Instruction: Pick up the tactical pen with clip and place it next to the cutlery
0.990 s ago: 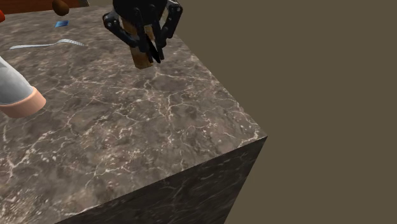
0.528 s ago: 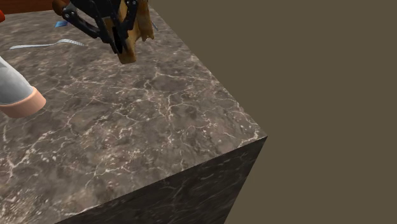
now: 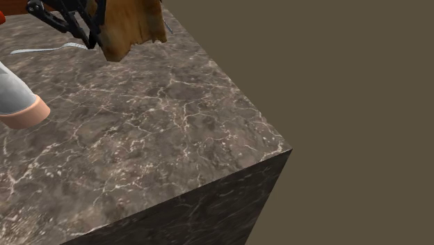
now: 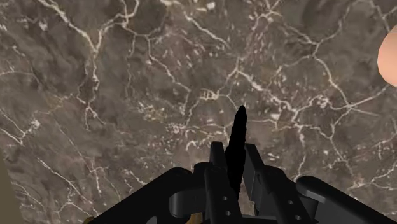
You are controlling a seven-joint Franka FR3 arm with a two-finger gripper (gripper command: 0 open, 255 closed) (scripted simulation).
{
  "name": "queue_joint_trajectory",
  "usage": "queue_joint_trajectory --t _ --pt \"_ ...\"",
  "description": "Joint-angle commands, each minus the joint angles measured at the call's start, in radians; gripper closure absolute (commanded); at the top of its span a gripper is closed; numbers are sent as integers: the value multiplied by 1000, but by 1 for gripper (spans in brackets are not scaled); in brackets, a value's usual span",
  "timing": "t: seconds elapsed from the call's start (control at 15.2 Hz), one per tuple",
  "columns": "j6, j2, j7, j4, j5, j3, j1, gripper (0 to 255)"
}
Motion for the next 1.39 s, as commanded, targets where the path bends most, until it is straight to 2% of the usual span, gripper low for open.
queue_joint_trajectory --t 0.0,0.46,0.73,0.86,1.32 --pt "-6 51 57 57 -18 35 17 255" --pt "-54 252 243 284 -118 139 104 255" --pt "-113 403 344 471 -203 181 188 255" --pt "-160 499 391 600 -257 193 250 255" --pt "-35 443 392 424 -228 188 219 255"
